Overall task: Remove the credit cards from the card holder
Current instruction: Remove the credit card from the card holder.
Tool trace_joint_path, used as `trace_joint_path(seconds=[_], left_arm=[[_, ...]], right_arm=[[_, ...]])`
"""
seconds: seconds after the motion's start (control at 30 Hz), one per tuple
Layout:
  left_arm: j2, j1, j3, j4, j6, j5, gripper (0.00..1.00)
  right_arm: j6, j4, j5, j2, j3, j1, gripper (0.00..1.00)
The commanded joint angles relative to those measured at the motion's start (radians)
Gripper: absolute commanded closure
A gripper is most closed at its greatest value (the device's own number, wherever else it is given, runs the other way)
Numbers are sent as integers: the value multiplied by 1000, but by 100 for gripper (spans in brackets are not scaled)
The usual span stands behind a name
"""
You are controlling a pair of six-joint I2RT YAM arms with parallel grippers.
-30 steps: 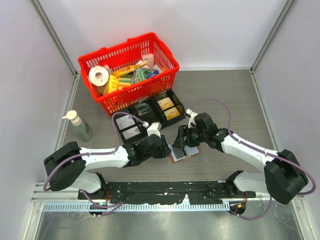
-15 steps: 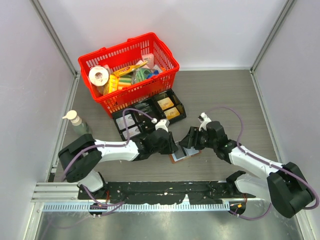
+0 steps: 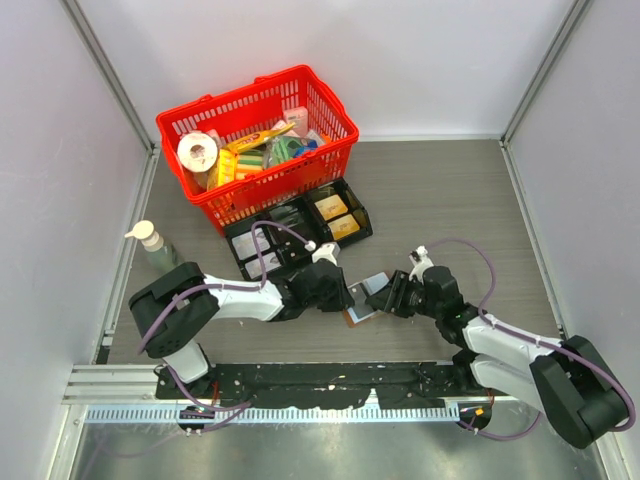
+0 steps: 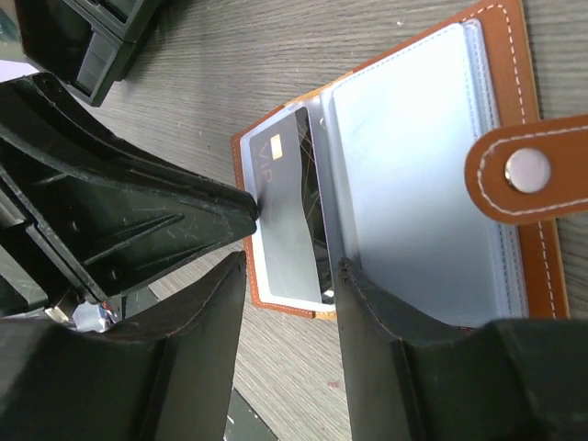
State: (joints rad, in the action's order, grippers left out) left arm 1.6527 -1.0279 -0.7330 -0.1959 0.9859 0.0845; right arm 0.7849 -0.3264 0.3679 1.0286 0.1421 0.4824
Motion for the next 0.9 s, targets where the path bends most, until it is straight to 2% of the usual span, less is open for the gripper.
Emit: trace_joint_path(seconds=[0.0, 0.43, 0.5, 0.67, 0.87], left_arm=[[4, 2, 40, 0, 23, -3, 83], [4, 0, 47, 3, 36, -5, 85], [1, 2, 49, 4, 37, -5, 85], [2, 2, 50, 1, 39, -6, 86], [9, 2, 44, 3, 39, -14, 86]], right_arm=[[40, -76, -10, -51, -38, -2, 53], [73, -87, 2, -64, -79, -27, 67], [76, -27, -44, -82, -84, -28, 68], [74, -31, -40, -130, -93, -33, 67], [93, -132, 3, -21, -105, -33, 68]])
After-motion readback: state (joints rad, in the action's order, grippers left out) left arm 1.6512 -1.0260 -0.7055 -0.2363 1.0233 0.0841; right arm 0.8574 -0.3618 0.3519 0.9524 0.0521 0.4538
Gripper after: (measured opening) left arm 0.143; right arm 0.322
